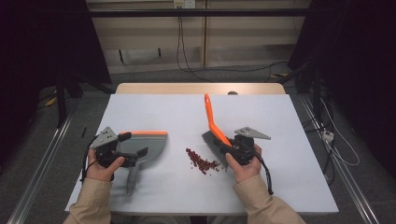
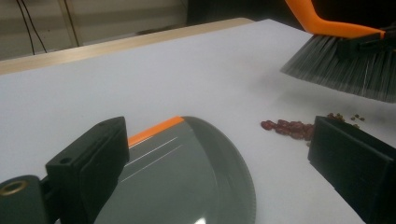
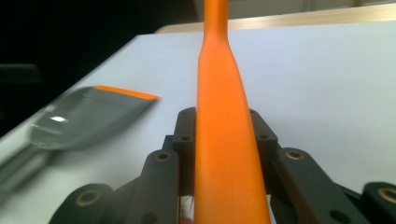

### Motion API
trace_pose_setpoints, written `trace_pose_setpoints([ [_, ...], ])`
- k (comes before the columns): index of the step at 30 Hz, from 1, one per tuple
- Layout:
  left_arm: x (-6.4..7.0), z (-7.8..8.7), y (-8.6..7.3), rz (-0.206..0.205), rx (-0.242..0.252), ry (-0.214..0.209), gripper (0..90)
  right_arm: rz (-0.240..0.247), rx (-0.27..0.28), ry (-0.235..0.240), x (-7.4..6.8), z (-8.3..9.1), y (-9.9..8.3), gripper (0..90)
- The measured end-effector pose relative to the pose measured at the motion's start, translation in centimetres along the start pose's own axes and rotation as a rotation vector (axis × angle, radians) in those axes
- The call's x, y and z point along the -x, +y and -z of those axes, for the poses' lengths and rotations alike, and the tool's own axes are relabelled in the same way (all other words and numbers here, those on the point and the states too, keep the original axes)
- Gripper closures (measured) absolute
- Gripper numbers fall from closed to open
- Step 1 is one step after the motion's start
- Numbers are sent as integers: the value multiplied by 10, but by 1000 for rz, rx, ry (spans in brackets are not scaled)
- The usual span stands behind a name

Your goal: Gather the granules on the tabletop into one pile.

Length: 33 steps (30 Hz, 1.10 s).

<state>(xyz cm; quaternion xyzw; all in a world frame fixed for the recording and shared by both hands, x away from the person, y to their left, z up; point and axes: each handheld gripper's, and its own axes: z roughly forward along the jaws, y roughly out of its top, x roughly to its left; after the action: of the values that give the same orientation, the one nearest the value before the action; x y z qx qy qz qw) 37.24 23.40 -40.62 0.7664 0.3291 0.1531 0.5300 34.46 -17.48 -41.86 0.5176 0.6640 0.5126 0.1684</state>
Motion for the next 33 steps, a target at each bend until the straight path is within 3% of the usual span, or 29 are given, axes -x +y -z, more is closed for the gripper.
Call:
trace_pose_setpoints([
  [5,1,0,0,-2,-1,1,53,31,-22,-106,15,14,-11,711],
  [8,1,-1,0,-4,-4,-5,53,106,-22,-186,17,20,-19,711],
  [10,1,-1,0,-3,-1,-7,53,111,-34,-203,17,21,-24,710],
  [12,1,-1,0,-3,-4,-8,53,148,-55,-224,15,19,-30,709],
  [17,2,-1,0,-7,-1,-13,53,166,-74,-214,8,18,-33,704],
  [24,2,-1,1,-7,2,-13,53,118,-66,-191,12,16,-21,612],
  [27,2,-2,0,-3,-3,-10,53,122,-74,-186,14,12,-18,687],
  [33,2,-2,1,-5,-3,-9,53,152,-82,-218,9,12,-19,709],
])
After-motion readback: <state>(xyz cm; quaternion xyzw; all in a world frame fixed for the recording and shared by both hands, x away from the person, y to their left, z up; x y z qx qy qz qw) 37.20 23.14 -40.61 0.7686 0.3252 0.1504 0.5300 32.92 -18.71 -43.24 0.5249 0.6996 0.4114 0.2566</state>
